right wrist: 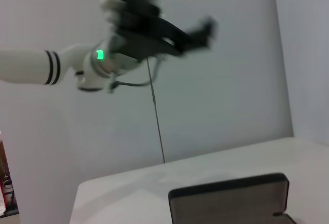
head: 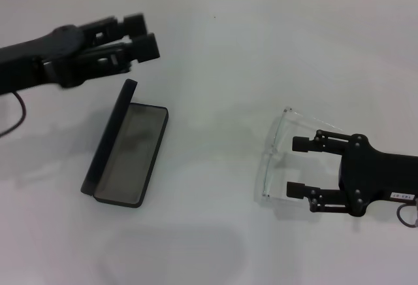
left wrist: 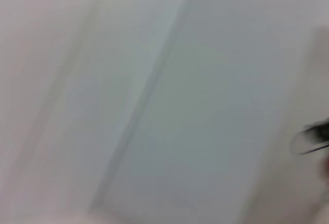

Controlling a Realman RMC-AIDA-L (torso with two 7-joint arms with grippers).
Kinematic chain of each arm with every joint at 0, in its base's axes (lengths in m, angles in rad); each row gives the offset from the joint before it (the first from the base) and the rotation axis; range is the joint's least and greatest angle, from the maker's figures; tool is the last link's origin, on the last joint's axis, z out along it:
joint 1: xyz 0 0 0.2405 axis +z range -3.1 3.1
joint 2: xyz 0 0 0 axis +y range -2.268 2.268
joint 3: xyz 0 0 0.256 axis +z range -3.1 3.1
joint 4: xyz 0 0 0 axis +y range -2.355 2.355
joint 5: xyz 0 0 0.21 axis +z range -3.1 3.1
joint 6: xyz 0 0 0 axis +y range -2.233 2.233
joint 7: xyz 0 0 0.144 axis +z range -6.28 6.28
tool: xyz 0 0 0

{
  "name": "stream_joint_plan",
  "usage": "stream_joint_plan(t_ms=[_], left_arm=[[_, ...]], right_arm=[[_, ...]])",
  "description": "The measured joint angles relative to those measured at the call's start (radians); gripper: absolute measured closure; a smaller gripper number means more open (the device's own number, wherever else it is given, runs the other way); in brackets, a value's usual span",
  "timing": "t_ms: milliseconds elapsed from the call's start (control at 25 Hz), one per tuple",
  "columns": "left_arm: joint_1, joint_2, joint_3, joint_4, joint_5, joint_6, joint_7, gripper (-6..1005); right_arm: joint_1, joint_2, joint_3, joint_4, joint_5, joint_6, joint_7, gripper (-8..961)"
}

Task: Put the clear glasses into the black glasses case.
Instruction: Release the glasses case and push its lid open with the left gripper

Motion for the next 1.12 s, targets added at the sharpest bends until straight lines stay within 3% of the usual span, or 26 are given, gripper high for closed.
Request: stream_joint_plan(t_ms=[200, 400, 600, 840, 1120], left_arm=[[-0.037, -0.018, 0.044, 0.267, 0.444, -0.187, -0.292, 123], [-0.106, -0.013, 0.122, 0.419, 0.677, -0.184, -0.56, 135], [-0.169, -0.007, 0.256, 0.554, 0.889, -0.108, -0.792, 150], [-0.249, -0.016, 0.383, 0.548, 1.064, -0.026, -0.905, 167], [-0.293, -0.017, 0.41, 0.445, 1.105, -0.041, -0.926, 188]], right_arm=[[-0.006, 0.002, 0.016, -0.016, 0.001, 0.005, 0.005, 203], [-0.009, 0.001, 0.05, -0.018, -0.004, 0.03, 0.002, 203], [-0.006, -0.001, 0.066, -0.02, -0.001, 0.032, 0.0, 202], [0.007, 0.004, 0.08, -0.021, -0.004, 0.032, -0.002, 202], [0.015, 0.01, 0.08, -0.022, -0.004, 0.038, -0.002, 202]])
